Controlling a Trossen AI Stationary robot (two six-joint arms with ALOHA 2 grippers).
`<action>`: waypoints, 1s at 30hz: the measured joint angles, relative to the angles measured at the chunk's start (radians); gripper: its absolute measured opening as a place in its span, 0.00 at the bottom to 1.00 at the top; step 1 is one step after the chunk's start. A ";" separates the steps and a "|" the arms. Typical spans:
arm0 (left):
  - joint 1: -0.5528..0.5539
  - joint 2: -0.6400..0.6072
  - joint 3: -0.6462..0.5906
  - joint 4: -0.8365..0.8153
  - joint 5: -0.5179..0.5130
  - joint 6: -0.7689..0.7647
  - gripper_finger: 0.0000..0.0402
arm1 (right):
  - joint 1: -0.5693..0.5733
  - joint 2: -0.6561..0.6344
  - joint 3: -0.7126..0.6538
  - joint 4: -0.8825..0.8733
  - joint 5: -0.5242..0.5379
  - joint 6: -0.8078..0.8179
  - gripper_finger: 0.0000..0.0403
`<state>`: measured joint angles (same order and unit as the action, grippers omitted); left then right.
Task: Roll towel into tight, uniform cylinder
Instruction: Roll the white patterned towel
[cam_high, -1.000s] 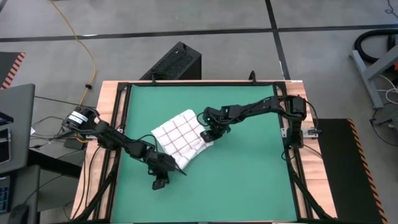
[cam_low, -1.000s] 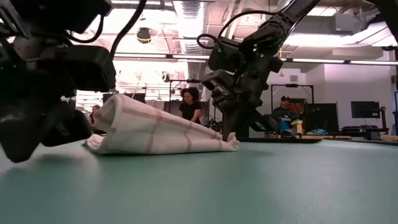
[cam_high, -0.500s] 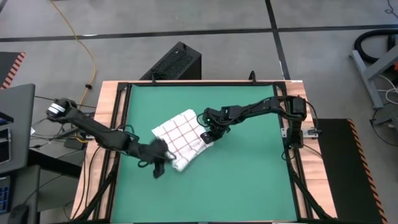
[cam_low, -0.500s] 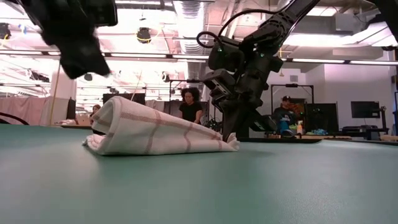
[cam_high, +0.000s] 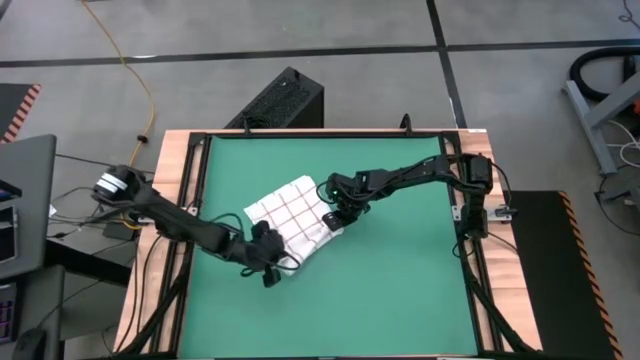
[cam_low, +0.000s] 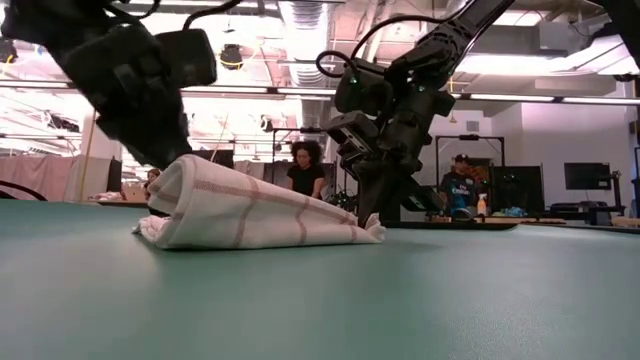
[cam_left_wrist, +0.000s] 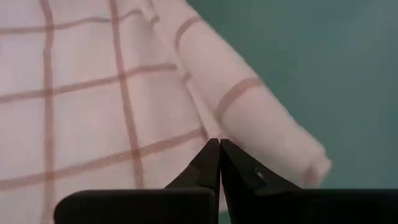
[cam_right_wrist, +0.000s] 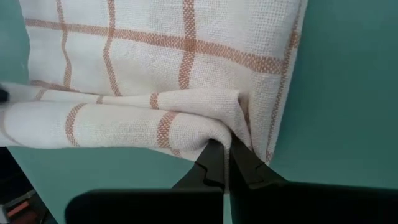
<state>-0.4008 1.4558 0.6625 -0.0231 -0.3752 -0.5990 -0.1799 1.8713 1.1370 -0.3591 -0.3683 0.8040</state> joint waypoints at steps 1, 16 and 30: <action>0.000 0.020 0.000 0.032 0.002 -0.001 0.00 | 0.000 0.000 0.000 0.000 0.000 0.000 0.03; 0.002 0.214 0.001 0.201 0.062 -0.120 0.00 | 0.000 0.000 0.000 -0.002 0.000 0.003 0.03; 0.000 0.214 0.003 0.143 0.107 -0.152 0.00 | 0.000 -0.005 0.000 -0.002 -0.031 -0.048 0.11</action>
<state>-0.4007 1.6699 0.6651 0.1203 -0.2684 -0.7514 -0.1802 1.8664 1.1374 -0.3608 -0.3991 0.7564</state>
